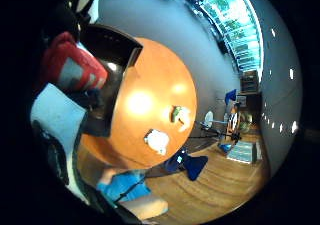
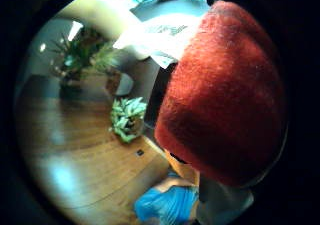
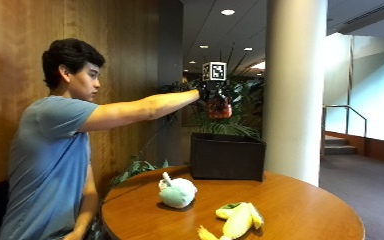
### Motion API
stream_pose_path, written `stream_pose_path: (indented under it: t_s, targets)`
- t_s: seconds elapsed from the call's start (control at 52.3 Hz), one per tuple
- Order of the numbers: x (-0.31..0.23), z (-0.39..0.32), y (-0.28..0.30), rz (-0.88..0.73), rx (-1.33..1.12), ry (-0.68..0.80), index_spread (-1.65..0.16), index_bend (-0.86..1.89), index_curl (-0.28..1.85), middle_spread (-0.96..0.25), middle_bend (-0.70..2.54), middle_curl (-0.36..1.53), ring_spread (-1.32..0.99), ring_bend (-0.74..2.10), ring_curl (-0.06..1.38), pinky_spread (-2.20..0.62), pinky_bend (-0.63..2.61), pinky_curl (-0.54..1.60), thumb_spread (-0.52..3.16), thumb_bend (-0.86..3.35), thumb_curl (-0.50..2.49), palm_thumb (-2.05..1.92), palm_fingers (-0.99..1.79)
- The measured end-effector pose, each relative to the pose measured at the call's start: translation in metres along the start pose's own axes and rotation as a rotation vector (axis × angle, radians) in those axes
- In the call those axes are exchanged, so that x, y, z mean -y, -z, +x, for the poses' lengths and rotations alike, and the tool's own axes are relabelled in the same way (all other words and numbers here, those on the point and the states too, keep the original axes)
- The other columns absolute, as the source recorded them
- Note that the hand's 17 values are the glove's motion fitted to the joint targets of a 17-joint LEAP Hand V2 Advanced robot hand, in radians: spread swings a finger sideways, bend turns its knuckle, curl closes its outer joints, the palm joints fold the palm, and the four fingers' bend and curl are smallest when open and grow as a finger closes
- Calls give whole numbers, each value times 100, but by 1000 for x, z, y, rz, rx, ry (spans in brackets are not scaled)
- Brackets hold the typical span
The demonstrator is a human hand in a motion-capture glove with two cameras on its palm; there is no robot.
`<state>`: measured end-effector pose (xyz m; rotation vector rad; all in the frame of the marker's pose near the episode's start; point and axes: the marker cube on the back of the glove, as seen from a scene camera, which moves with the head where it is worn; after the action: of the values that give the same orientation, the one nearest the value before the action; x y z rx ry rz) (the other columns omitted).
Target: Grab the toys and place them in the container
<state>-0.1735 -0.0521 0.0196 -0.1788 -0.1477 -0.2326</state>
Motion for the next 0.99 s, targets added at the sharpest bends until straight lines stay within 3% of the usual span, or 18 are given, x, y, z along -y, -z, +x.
stream_pose_path:
  t_s: [0.344, 0.478, 0.592, 0.726, 0.822, 0.994]
  targets:
    - [29, -20, -46, -39, 17, -41, -30, 13, 20, -20, 23, 70, -37, 103, 52, -32, 144, 37, 137, -1, 39, 36, 42]
    - [28, -17, -57, -76, -11, 64, -30, 12, 19, -20, 22, 71, -37, 103, 51, -31, 143, 37, 137, -1, 38, 36, 42]
    - [28, -16, -64, -123, -38, 28, -30, 11, 18, -19, 20, 71, -36, 103, 51, -31, 145, 37, 137, -1, 38, 35, 40]
    - [29, -16, -69, -115, -34, 127, -30, 9, 17, -12, 14, 67, -32, 101, 52, -28, 153, 40, 132, -3, 35, 28, 17]
    - [32, -18, -70, -129, -29, 29, -30, 10, 17, -6, 16, 64, -26, 97, 50, -24, 156, 40, 128, -4, 33, 22, 0]
    - [30, -17, -71, -156, -48, 22, -30, 12, 18, 3, 16, 57, -12, 85, 46, -14, 158, 39, 116, -6, 29, 3, -12]
